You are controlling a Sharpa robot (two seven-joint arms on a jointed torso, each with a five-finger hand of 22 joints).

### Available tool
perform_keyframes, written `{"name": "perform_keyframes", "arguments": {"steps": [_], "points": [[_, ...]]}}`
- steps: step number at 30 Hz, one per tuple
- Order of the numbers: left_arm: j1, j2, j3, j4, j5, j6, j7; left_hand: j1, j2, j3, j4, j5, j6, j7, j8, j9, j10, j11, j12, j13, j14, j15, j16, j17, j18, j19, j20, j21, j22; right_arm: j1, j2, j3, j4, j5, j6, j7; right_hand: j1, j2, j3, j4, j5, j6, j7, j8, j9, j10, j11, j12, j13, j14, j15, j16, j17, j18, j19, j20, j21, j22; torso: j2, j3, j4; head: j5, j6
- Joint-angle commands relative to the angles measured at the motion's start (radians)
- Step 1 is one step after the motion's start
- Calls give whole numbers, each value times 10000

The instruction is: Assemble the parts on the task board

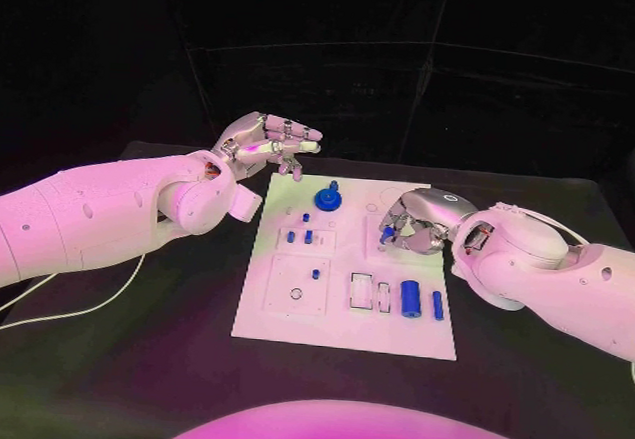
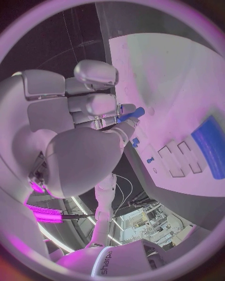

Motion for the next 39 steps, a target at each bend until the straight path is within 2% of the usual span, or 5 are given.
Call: {"name": "perform_keyframes", "arguments": {"steps": [1, 13, 25, 27, 39], "points": [[16, 13, 9, -8, 53, 118, 24, 38, 22, -39, -1, 45, -59, -14, 51, -11, -89, 12, 24, 14, -72, 18, -59, -13, 130, -26, 29, -62, -14, 23, -65, 13, 381, 746, -627, 228, -52, -22, 57, -3, 13, 73, -8, 25, 14, 70, -1, -41, 15, 128, -52, 55, 8, -81, 62, 4, 29, 14, -3, -3, 1, 9, 11], [14, 93, 8, -66, 53, 150, 27, 38, 22, -39, -1, 45, -59, -14, 51, -11, -89, 12, 24, 14, -72, 18, -59, -13, 130, -26, 29, -62, -14, -79, 986, 7, 1088, 773, -683, 685, -51, -90, 163, -36, 62, 56, 11, -13, -4, 64, 13, -125, 4, 118, -49, 61, -13, -78, 43, -3, 28, 8, -1, -16, 6, 121, -15], [19, 230, 9, -87, 53, 166, 27, 47, 25, -53, -1, 45, -76, -9, 52, -11, -114, 17, 38, 13, -89, 22, -66, -38, 130, -26, 32, -74, -23, -782, 2422, -69, 305, 204, -9, 921, -89, -150, 257, -46, 70, 8, 48, -71, -26, 29, 44, -220, -6, 103, -27, 54, -57, -71, 6, 6, 11, -19, 9, -22, 21, 350, -101], [20, 244, 9, -91, 53, 165, 27, 47, 25, -53, -1, 45, -76, -9, 52, -11, -114, 17, 38, 13, -89, 22, -66, -38, 130, -26, 32, -74, -23, -838, 2571, -101, 166, 203, 96, 941, -95, -155, 264, -45, 71, 3, 51, -76, -28, 26, 48, -228, -7, 102, -24, 55, -59, -71, 5, 8, 11, -19, 7, -19, -14, 412, -103], [21, 289, 9, -100, 53, 168, 16, 47, 25, -53, -1, 45, -76, -9, 52, -11, -114, 17, 38, 13, -89, 22, -66, -38, 130, -26, 32, -74, -23, -1004, 2923, -180, -217, 200, 804, 724, -115, -183, 336, -55, 86, -40, 73, -120, -42, -5, 70, -293, -12, 97, -7, 67, -59, -69, -10, 20, 8, -24, 2, -17, 12, 509, -181]]}}
